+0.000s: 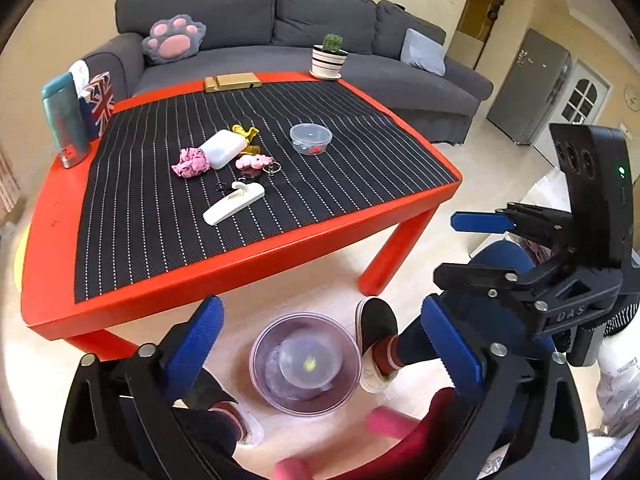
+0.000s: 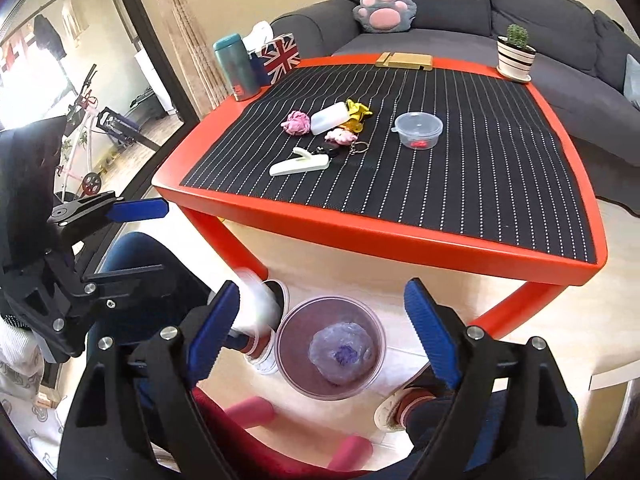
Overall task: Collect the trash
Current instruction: 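Raise both empty tools away from the bin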
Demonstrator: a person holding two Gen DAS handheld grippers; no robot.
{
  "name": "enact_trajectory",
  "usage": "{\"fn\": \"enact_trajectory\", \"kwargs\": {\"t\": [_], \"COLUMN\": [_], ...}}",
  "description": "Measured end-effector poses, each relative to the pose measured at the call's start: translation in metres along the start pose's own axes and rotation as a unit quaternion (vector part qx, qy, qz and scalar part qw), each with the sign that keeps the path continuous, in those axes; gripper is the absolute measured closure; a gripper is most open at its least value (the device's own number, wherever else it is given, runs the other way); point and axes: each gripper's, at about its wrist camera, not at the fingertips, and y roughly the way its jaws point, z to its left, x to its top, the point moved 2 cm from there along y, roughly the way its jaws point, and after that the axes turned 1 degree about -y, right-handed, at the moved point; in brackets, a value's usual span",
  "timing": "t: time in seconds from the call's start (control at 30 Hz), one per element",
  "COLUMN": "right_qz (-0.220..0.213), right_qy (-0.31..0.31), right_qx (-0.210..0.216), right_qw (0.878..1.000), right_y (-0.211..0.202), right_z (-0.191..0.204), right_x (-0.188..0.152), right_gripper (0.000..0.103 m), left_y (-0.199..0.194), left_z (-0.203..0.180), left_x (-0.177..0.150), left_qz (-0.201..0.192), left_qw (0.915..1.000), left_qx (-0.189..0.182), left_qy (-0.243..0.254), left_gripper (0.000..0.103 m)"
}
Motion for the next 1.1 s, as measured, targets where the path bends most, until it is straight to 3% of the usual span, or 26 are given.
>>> {"fn": "enact_trajectory", "kwargs": {"t": [0.4,1.1], "right_qz": [-0.006,-0.022], "right_qy": [0.003,0.004], "right_qx": [0.005,-0.003], "right_qw": [1.0,1.0], "right_y": [-0.002,0.0], "right_z": [0.003,-0.005], "right_x": [-0.001,0.031], "right_gripper": [0.009,0.008], "left_y": [-0.002,-0.009], "left_z": [0.001,0.032], "left_x": [-0.003,0.019], "left_qz": [-0.005,-0.036], "left_qw": [1.0,0.9984], "left_qx": [0.008,0.034], "left_qy": [-0.002,-0.027], "left_gripper": [0.007,0.007]}}
